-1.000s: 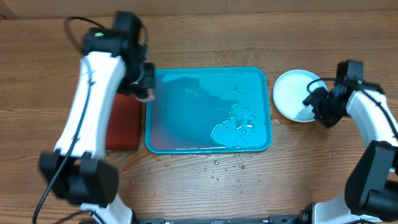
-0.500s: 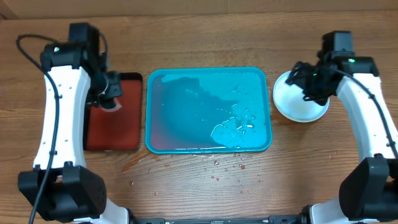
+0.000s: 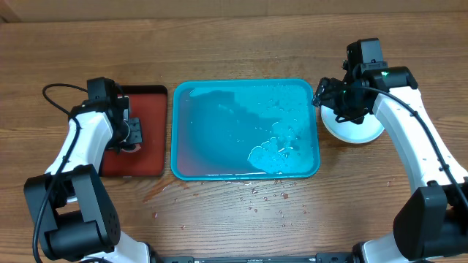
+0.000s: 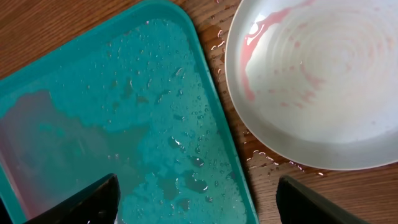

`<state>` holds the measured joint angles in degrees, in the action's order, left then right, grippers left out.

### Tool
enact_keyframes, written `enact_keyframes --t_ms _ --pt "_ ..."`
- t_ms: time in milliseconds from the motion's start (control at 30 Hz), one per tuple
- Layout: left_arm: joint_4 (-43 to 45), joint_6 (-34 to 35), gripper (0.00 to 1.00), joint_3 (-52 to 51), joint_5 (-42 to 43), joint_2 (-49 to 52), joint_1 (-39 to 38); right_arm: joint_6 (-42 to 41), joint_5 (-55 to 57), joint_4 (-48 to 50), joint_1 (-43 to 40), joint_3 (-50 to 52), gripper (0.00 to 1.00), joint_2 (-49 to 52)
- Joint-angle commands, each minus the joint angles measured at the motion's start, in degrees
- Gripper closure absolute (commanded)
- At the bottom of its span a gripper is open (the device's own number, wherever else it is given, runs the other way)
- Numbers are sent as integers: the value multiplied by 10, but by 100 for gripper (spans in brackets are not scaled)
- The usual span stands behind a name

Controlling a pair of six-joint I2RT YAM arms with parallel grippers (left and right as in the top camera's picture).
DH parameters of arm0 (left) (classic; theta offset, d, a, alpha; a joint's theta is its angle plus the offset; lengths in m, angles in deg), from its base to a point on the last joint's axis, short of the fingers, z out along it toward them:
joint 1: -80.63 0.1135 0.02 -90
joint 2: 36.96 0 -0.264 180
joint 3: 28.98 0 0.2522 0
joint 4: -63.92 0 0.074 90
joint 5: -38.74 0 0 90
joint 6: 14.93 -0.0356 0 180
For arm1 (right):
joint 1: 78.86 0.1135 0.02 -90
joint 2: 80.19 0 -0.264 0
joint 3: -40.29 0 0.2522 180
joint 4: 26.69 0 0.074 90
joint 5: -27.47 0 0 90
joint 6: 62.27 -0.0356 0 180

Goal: Clean dirty plates on tray and stack at the side
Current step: 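Place the sponge on the red tray with the left gripper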

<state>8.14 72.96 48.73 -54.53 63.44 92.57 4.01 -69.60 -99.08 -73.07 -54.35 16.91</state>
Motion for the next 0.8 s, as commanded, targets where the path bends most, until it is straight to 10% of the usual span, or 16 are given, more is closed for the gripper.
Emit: enact_keyframes --t_ms 0,100,167,767 --pt "19 -23 71 -5 2 -3 -4 4 6 0 3 3 18 5" --pt "23 -23 17 4 1 -3 -4 5 6 0 3 3 18 5" --pt "8 -23 4 21 1 -5 -5 15 6 -1 3 2 14 5" --pt "-398 43 0 527 3 -31 -73 17 137 -251 2 -372 2 -66"
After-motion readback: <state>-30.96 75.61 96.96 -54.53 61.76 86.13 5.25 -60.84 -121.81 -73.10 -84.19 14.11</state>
